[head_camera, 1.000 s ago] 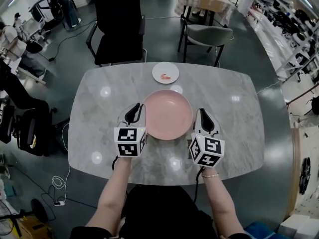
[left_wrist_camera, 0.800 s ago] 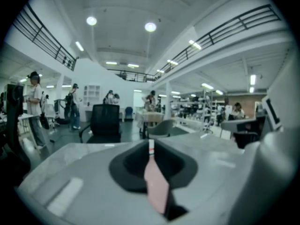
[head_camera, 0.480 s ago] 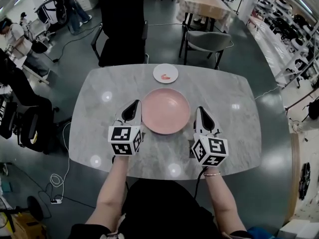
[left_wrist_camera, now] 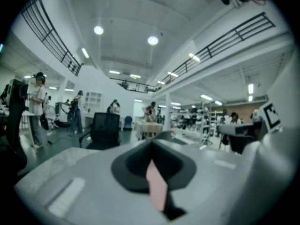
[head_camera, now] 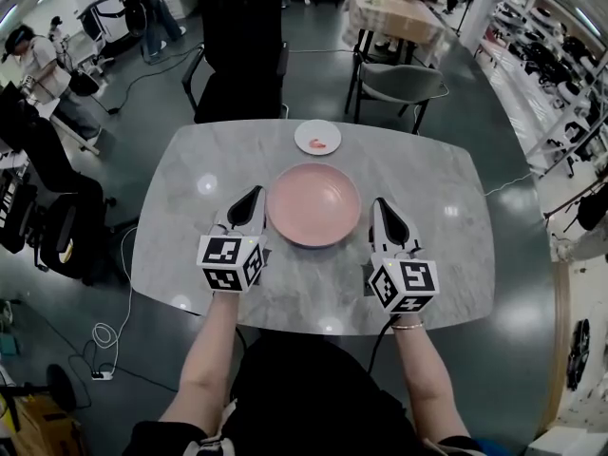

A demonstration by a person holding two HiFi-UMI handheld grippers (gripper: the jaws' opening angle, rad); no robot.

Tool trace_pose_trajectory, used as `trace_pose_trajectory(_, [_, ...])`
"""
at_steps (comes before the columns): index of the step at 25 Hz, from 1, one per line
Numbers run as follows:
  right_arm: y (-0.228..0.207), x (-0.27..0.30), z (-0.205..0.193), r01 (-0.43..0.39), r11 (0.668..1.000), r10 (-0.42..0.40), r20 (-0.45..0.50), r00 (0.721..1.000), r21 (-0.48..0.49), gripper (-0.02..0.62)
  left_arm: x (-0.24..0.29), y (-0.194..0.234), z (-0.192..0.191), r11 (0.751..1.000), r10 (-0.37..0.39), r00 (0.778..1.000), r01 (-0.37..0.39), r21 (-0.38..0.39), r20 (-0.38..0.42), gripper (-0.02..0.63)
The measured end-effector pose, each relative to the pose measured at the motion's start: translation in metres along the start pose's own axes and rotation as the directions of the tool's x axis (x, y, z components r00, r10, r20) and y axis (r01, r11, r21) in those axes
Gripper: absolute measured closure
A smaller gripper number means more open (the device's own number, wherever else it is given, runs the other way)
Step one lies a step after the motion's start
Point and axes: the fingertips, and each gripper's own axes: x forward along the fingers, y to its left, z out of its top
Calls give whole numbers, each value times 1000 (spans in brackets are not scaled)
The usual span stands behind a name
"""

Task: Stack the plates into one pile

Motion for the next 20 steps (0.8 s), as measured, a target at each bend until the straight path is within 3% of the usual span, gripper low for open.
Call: trace_pose_trajectory(20, [1, -17, 4, -47, 999, 47, 31, 998, 3, 591, -10, -18, 8, 1000, -20, 999, 20, 19, 32, 598])
